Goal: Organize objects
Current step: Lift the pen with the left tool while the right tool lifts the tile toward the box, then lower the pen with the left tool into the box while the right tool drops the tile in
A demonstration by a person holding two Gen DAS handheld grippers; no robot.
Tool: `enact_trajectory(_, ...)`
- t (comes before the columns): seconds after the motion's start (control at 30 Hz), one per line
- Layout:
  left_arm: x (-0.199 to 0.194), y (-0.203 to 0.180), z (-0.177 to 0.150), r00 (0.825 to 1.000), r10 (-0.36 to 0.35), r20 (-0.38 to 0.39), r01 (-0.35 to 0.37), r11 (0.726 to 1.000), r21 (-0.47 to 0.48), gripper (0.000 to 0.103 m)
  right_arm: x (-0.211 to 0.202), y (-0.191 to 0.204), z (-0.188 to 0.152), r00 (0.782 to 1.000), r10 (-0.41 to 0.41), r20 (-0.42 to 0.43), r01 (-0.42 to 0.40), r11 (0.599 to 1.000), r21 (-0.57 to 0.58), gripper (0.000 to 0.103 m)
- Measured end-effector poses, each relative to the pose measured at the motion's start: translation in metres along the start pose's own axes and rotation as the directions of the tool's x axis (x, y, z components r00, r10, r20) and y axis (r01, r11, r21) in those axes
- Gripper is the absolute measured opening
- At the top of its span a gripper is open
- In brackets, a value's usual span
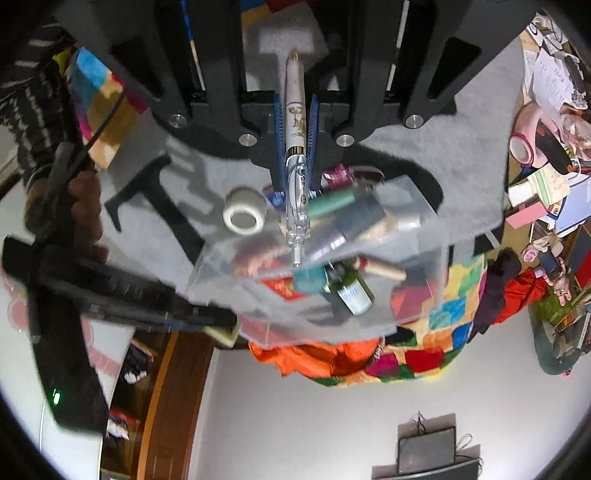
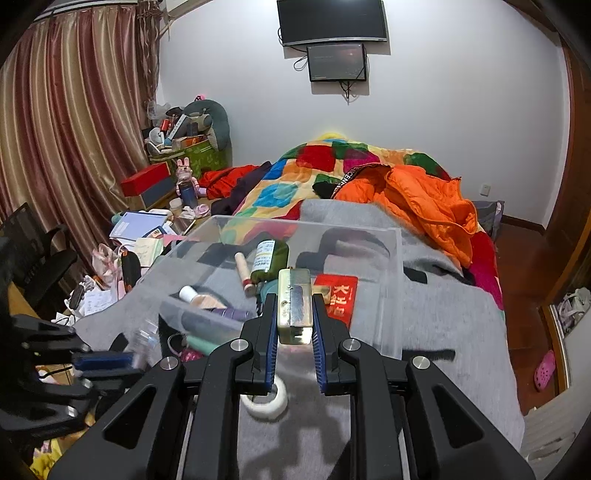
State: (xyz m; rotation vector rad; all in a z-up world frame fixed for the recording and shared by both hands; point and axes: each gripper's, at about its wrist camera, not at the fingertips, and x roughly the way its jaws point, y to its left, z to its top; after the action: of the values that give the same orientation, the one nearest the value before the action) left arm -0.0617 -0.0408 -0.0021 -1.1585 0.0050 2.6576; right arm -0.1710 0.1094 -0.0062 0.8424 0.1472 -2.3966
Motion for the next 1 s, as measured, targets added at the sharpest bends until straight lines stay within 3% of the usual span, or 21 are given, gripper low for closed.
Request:
enact_trajectory(0.53,-0.034,0.024,0.061,0.988,-0.022,0.155,0.033,0.997,-0.067,0.010,0.024,-0.010,0.012,1.000,-0.006,-0.024,0.006,1.000,0.015,0.015)
enact_trajectory(0.7,-0.041,0.023,0.084,0.975,0.024,0.219,-0.011,0.998,-0.060,0.010,0.028,-0.014,0.015,1.000,-0.007,-0.024,0.008,1.000,0.018,0.015)
enact_trajectory(0.87,-0.030,0.023,0.101,0.971,0.055,0.231,-0.042,0.997,-0.062,0.010,0.035,-0.016,0.014,0.999,0.000,-0.039,0.000,1.000,0.020,0.015)
enact_trajectory(1.0,-0.013,0.027,0.105,0.977,0.032,0.213,-0.015,0.997,-0.082,0.010,0.041,-0.017,0.010,0.998,0.005,-0.057,-0.004,1.000,0.014,0.015)
